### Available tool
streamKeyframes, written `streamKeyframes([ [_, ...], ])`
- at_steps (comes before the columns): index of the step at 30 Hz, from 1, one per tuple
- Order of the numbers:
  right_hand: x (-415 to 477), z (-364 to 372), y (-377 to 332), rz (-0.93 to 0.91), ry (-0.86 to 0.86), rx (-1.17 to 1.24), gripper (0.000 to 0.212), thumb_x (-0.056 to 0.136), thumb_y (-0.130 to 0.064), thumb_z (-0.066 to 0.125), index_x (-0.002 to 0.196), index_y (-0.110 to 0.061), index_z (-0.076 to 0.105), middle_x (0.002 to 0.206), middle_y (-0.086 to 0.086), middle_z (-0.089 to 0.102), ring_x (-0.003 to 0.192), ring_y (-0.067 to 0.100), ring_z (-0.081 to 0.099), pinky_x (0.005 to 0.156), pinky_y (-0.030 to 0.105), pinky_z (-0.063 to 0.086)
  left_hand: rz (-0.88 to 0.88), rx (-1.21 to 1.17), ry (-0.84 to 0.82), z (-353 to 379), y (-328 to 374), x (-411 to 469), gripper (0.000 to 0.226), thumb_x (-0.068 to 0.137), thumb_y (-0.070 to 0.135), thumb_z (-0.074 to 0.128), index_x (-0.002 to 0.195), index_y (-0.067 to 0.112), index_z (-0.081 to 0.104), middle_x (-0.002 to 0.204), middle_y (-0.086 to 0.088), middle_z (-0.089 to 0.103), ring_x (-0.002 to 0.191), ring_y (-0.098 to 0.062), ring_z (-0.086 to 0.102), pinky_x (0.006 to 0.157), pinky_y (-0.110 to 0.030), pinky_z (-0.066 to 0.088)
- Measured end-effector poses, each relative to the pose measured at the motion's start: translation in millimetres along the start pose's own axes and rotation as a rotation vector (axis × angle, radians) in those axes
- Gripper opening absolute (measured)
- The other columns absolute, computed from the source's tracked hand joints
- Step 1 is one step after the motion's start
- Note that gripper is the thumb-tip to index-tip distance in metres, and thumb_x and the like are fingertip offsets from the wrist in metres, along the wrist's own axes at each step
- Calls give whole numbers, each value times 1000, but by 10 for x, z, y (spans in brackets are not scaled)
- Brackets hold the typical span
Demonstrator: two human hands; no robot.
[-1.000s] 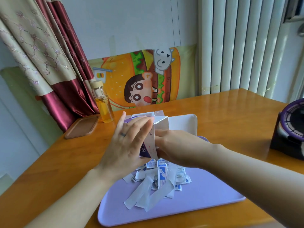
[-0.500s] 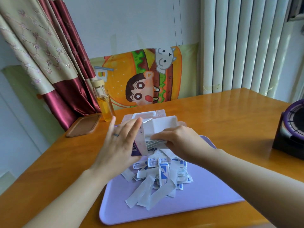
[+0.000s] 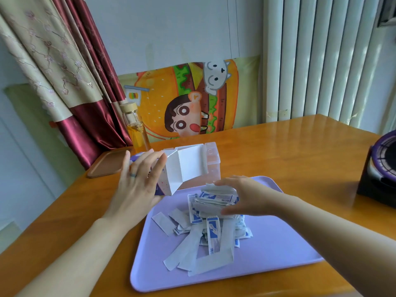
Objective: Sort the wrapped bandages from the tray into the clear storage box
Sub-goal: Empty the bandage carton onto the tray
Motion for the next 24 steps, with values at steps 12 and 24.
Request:
streamKeyframes([
  [12, -63, -301, -338, 35, 152, 874, 26, 88, -31, 62, 110, -19, 59, 101, -2, 68, 86, 16, 65, 76, 30, 51, -189, -515, 256, -248, 273, 333, 107, 72, 42, 76, 142, 16, 0, 135, -15, 23, 121, -37, 39, 90, -44, 48],
  [24, -82, -438, 257, 302, 477, 1587, 15, 92, 6, 46, 87, -5, 56, 62, 8, 64, 46, 10, 61, 50, 16, 51, -349, -629, 22, 109, 542, 606, 111, 72, 43, 73, 146, 20, -6, 153, -4, 1, 142, -33, 18, 106, -44, 39],
])
Point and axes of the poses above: each hand's wrist, its own x-axis towards the middle knuckle, its own z-axis out of the palm, y = z × x, the point moved 7 cm from there along x, towards the middle knuckle
